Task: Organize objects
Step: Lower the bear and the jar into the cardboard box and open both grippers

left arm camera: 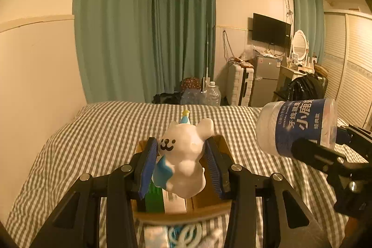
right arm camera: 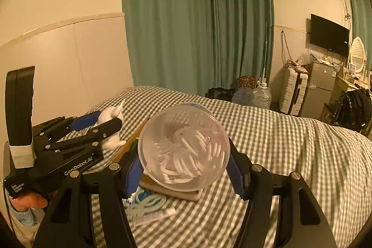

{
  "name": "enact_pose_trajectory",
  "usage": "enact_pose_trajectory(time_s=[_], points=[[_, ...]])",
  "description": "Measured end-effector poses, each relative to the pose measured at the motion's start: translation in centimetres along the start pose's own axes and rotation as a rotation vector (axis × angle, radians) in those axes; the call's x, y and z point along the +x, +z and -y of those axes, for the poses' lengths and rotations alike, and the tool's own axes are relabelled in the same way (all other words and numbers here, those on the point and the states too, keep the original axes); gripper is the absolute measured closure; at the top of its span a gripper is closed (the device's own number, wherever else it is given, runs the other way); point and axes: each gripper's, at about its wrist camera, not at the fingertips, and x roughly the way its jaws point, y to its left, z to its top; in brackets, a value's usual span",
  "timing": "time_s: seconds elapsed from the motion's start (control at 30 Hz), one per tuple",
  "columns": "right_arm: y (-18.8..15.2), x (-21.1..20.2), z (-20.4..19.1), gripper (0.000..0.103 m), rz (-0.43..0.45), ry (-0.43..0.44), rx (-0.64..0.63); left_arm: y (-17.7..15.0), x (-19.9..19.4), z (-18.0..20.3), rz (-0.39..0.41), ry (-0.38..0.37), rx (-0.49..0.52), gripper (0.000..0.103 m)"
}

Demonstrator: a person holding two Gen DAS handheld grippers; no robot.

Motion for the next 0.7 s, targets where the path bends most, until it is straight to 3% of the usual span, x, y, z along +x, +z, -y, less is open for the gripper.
enact_pose_trajectory(time_s=[0.2,0.4,0.57,0.7], points=[[1.9,4.9,1.1,0.041,-0.016,-0.007,-0.015,0.8,6.3,0.0,-0.029,-0.007,0.013,0.061],[1.9,11.7,2.8,0.041,-0.08,-0.031,-0.005,-2.2,12.9,0.5,-0.157,-0.027,-0.004,0.061],[-0.1,16.9,3.4,0.041,-0.142,-0.043,0.001,-3.9,15.2,0.8,-0.18,-0.063,-0.007,0.062],[-1.4,18.3,3.1,0.041,-0.162,-0.022,0.015,-4.4,15.1,0.5,-0.168,-0.079,-0.002,0.06]])
